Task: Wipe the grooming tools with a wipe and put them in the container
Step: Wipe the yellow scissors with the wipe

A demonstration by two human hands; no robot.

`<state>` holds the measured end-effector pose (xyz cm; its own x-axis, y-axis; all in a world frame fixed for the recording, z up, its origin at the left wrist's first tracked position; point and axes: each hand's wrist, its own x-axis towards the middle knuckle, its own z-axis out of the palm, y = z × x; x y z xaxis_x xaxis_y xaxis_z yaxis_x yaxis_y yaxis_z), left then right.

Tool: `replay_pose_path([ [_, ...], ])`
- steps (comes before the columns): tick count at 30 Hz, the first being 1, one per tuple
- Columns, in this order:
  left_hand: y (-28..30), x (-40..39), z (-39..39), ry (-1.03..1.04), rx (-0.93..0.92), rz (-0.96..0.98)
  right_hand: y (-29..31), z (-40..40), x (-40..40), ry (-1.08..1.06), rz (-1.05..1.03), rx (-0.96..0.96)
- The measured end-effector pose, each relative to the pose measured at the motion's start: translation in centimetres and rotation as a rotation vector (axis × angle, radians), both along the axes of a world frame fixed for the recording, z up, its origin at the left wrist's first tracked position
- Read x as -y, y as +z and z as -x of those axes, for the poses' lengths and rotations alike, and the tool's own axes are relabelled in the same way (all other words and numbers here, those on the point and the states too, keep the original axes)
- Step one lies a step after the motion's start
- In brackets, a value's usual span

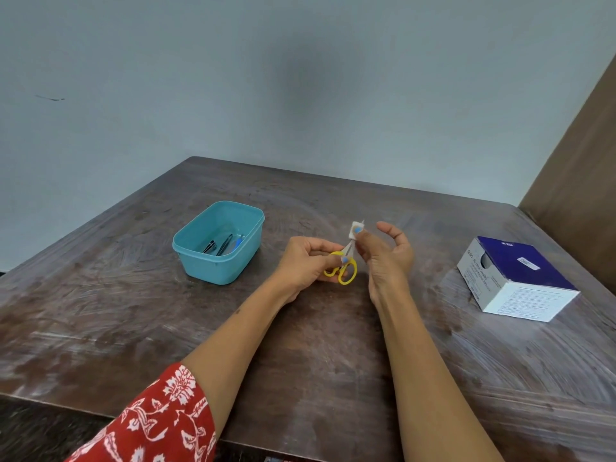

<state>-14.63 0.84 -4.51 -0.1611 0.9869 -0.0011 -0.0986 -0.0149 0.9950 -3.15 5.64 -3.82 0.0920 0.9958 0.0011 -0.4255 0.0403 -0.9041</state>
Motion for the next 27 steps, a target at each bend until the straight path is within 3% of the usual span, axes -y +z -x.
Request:
replay_pose_path([
  [7,-0.34,-0.17,-0.17,-0.053,-0.024,0.020,0.24,-0.08,-0.03,-0.069,-0.051,-0.110],
  [16,-0.11,-0.28,0.18,0.087,0.034,-0.007,-0.66,0.24,0.04,0.117,-0.078,0.153],
  [22,0.06,-0.19,0.02,0.034,0.022,-0.021,-0.38,-0.10,-0.06,0.076,-0.119,0.122],
  [27,-0.04,-0.28,0.33,0.085,-0.016,-0.015,-0.74,0.16,0.07,0.122,-0.121,0.225],
])
